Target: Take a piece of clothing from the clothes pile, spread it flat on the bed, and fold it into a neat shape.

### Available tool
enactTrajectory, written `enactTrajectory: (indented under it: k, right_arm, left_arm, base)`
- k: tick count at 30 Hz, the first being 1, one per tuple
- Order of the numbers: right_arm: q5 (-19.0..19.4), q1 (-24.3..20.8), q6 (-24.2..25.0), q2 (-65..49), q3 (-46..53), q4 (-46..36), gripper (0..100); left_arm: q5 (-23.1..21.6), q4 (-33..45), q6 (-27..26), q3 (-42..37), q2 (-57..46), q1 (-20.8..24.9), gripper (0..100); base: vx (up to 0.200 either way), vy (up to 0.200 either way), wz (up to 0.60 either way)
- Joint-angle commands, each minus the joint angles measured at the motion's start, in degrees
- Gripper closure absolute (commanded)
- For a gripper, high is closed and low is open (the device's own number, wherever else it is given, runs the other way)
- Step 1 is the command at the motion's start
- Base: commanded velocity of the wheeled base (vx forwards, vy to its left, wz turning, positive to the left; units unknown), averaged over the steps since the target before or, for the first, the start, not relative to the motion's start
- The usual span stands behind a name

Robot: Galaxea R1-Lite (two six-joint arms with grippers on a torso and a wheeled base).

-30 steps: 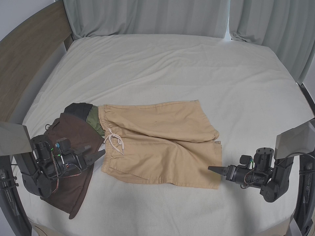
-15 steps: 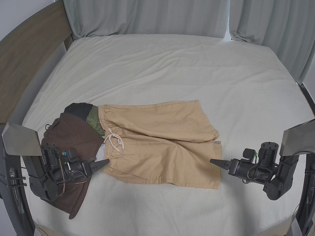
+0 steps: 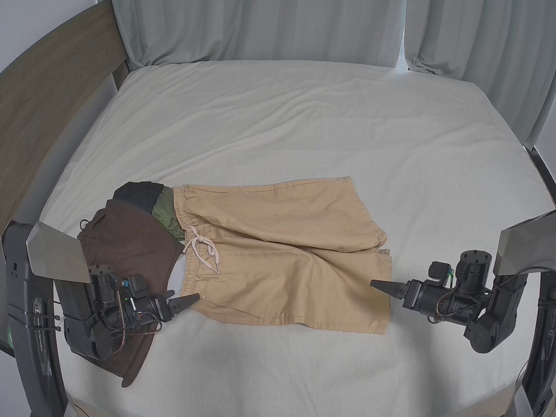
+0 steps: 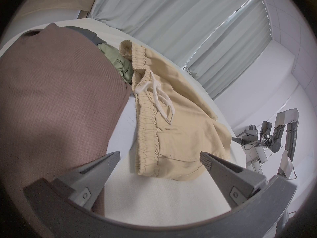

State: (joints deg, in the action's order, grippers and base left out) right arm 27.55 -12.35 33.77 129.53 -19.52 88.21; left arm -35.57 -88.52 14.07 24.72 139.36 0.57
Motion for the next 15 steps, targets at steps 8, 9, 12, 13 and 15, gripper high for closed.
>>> enactTrajectory:
  k: [8, 9, 12, 13, 15]
  right_arm:
    - [-0.04, -0.13, -0.02, 0.2, -0.26, 0.03, 0]
    - [-0.04, -0.13, 0.07, 0.2, -0.43, 0.03, 0]
    - [-0.04, -0.13, 0.07, 0.38, -0.79, 0.03, 0]
    - [-0.04, -0.04, 0.07, 0.38, -0.79, 0.03, 0]
    - [-0.04, -0.04, 0.07, 0.38, -0.87, 0.03, 0]
  left_arm:
    - [0.86, -0.08, 3.77, 1.91, 2.58, 1.8, 0]
    - [0.86, -0.08, 4.48, 2.17, 2.67, 2.24, 0]
    - [0.86, -0.08, 5.36, 2.52, 2.67, 2.42, 0]
    - [0.86, -0.08, 5.36, 2.7, 2.58, 2.42, 0]
    - [0.94, -0.08, 5.44, 2.61, 2.58, 2.42, 0]
  base:
    - [0.0, 0.0, 0.0]
    - [0.0, 0.0, 0.0]
    - [0.0, 0.0, 0.0]
    - [0.0, 0.0, 0.0]
    - [0.0, 0.0, 0.0]
